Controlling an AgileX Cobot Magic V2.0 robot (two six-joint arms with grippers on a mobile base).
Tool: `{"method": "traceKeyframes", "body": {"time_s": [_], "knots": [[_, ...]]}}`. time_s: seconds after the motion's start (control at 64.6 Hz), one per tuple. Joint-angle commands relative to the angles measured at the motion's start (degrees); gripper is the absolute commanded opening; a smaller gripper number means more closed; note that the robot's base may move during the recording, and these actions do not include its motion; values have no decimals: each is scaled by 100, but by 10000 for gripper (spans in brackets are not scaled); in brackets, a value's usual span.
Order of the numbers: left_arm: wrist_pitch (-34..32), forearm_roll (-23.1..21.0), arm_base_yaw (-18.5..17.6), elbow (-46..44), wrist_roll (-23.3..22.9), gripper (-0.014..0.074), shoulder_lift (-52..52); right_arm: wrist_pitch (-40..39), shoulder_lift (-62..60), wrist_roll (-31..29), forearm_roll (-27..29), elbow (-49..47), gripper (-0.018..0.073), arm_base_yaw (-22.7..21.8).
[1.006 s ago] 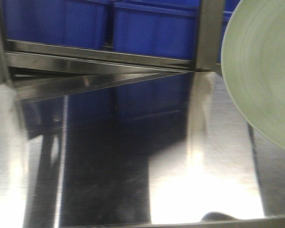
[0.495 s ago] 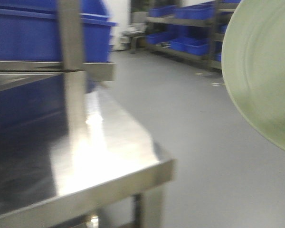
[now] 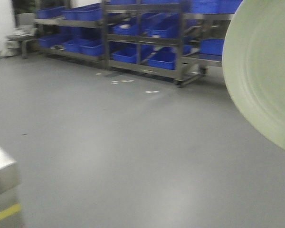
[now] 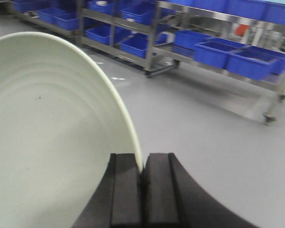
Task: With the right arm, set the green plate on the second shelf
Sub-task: 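Hold the plate in the right gripper while the base drives to the shelf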
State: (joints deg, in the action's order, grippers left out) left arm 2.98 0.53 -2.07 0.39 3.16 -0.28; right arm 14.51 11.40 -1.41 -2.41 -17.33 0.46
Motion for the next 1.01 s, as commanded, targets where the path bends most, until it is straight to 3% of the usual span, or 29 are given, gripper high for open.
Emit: {"method": "traceKeyframes", "body": {"time_s": [0.0, 0.99], "knots": [[-464, 0, -37, 240, -16, 130, -111, -665, 57, 30, 14, -183, 57, -36], [-464, 0, -37, 240, -16, 130, -111, -660, 57, 30, 14, -183, 57, -36]]}}
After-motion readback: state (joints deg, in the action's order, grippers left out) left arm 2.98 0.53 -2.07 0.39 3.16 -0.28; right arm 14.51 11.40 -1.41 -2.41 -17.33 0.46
